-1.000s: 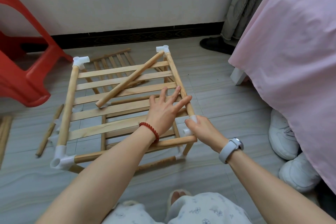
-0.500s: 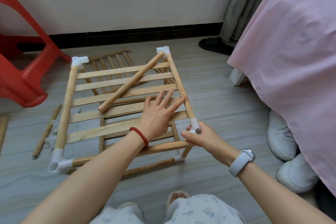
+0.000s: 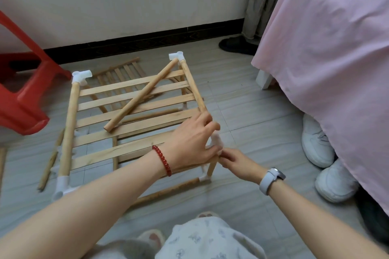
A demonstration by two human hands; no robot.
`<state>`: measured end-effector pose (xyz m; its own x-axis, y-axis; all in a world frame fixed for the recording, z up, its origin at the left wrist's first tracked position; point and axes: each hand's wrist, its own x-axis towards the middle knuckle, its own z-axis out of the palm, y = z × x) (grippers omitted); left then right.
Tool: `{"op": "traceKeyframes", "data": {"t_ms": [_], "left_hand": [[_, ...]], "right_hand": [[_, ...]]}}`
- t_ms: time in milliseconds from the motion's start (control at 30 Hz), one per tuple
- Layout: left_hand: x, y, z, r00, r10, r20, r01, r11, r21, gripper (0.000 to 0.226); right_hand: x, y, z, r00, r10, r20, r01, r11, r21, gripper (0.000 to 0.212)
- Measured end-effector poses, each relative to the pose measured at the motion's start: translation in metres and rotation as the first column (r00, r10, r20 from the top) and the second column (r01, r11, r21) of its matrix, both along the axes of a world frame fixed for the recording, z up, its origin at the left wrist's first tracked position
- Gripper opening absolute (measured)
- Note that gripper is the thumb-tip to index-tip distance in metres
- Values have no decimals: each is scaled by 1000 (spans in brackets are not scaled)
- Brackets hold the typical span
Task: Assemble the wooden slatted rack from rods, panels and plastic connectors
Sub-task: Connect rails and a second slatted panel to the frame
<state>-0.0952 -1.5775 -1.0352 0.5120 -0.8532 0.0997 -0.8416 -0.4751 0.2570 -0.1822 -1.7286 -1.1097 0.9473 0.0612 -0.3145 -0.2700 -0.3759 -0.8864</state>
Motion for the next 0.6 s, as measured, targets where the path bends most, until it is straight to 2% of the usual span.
{"op": "traceKeyframes", "data": {"t_ms": [67, 133, 200, 267, 400, 467, 533, 600], "left_hand": [[-7, -2, -3, 991, 120, -66, -121, 993, -4, 46], [-12, -7, -9, 993, 104, -62, -101, 994, 50, 50], [-13, -11, -9, 995, 37, -88, -28, 994, 104, 51], [-11, -20, -8, 994, 17, -112, 2, 986, 168, 38], [-13, -28, -4, 999, -50, 1, 48, 965, 257, 30], [-16, -27, -2, 998, -34, 51, 21, 972, 233, 31], [-14, -24, 0, 997, -5, 71, -5, 989, 148, 32], [-9, -23, 3, 999, -17, 50, 11, 992, 123, 32]], "right_hand": [[2, 5, -13, 997, 66, 44, -57, 980, -189, 20], [3, 3, -24, 994, 59, 87, -35, 965, -260, 17], [2, 4, -30, 991, 28, 131, 8, 963, -271, 15], [0, 4, -33, 989, -24, 147, 64, 960, -272, 13], [-1, 8, -40, 979, -105, 176, 150, 953, -262, 12], [-2, 9, -43, 973, -123, 193, 170, 953, -249, 10], [-1, 8, -44, 964, -163, 209, 208, 955, -214, 8], [1, 4, -44, 957, -224, 186, 256, 952, -170, 8]]}}
